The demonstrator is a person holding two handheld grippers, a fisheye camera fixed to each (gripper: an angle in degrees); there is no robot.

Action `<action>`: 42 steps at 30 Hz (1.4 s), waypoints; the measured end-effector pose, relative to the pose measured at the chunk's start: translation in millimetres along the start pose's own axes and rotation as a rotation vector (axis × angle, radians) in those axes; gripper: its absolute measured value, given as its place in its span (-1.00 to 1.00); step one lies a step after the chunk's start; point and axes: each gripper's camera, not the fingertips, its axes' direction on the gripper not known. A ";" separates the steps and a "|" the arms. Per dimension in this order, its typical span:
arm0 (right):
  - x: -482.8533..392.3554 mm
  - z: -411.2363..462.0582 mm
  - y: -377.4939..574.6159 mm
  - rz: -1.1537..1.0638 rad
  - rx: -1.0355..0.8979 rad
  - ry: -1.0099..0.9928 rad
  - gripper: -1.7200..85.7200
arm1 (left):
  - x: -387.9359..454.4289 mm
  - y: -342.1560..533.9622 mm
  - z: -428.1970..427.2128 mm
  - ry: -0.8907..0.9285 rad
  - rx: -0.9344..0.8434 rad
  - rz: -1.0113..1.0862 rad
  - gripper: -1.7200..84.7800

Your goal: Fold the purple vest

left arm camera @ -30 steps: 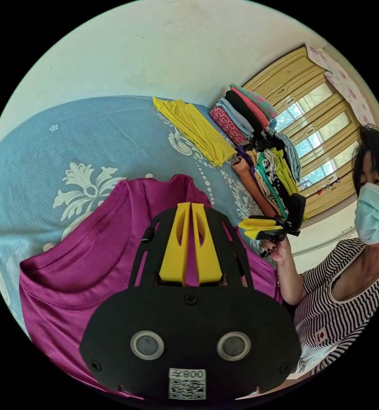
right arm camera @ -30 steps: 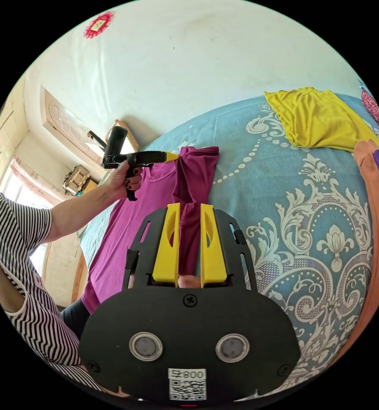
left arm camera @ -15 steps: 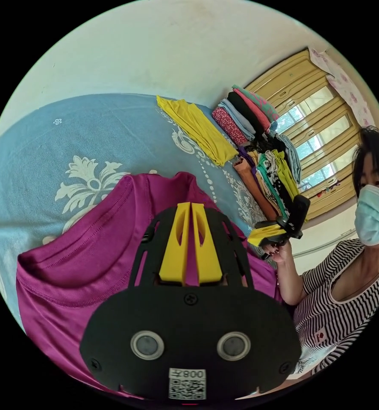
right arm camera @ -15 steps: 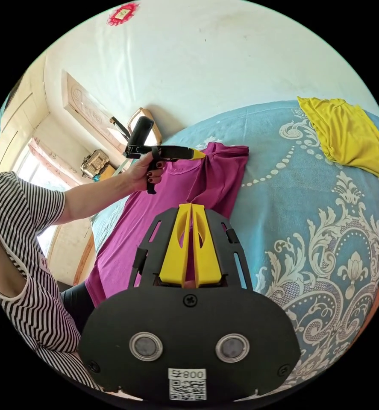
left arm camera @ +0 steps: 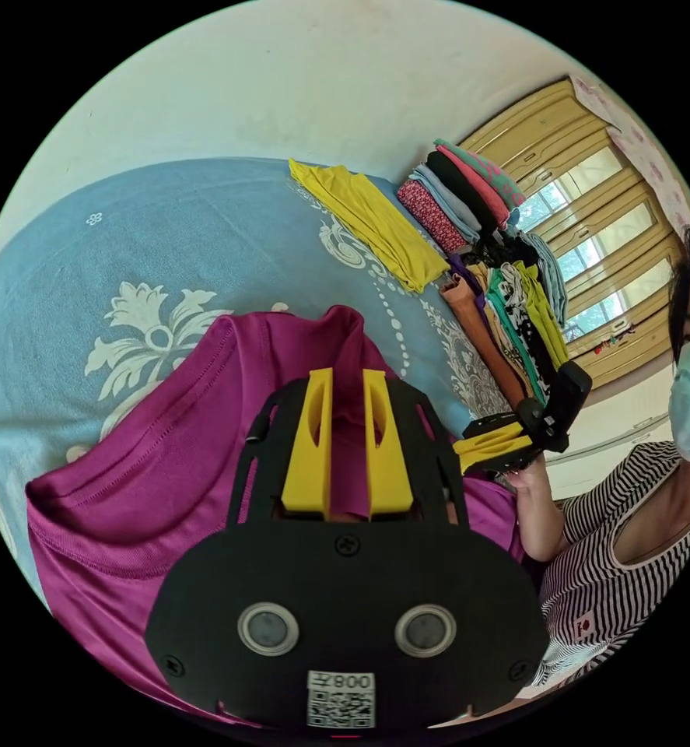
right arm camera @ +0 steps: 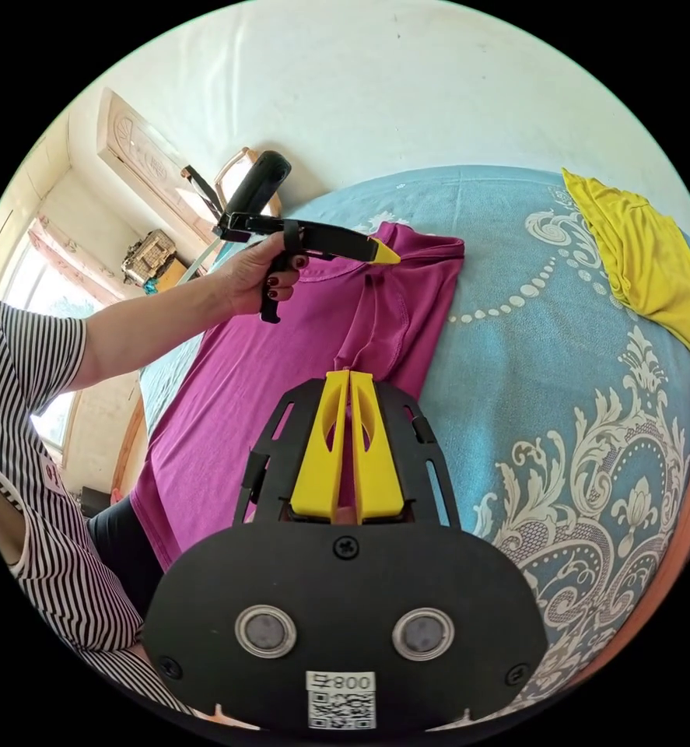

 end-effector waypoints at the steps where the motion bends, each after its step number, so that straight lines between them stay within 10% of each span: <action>1: -2.2 -1.2 -0.9 -0.002 -0.002 0.003 -0.96 | -1.5 -2.9 6.7 0.001 -0.028 -0.013 -0.86; 42: -94.6 -78.6 -15.9 -0.024 0.046 0.167 -0.96 | 25.5 81.2 44.7 -0.027 -0.031 0.032 -0.96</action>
